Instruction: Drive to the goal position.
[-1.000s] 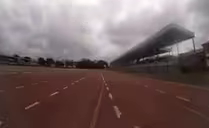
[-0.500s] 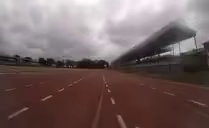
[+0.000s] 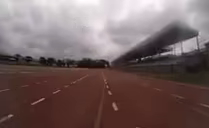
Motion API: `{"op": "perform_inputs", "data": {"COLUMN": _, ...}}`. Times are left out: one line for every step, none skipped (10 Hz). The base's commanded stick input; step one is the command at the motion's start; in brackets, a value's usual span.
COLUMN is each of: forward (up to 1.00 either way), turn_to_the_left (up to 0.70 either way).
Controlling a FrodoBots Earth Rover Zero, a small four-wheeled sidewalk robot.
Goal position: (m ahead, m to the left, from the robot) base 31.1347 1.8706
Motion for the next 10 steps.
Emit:
{"op": "perform_inputs", "data": {"forward": 0.7, "turn_to_the_left": 0.0}}
{"op": "perform_inputs", "data": {"forward": 0.7, "turn_to_the_left": 0.0}}
{"op": "perform_inputs", "data": {"forward": 0.7, "turn_to_the_left": 0.0}}
{"op": "perform_inputs", "data": {"forward": 0.7, "turn_to_the_left": 0.0}}
{"op": "perform_inputs", "data": {"forward": 0.7, "turn_to_the_left": 0.0}}
{"op": "perform_inputs", "data": {"forward": 0.7, "turn_to_the_left": 0.0}}
{"op": "perform_inputs", "data": {"forward": 0.7, "turn_to_the_left": 0.0}}
{"op": "perform_inputs", "data": {"forward": 0.7, "turn_to_the_left": 0.0}}
{"op": "perform_inputs", "data": {"forward": 0.7, "turn_to_the_left": 0.0}}
{"op": "perform_inputs", "data": {"forward": 0.7, "turn_to_the_left": 0.0}}
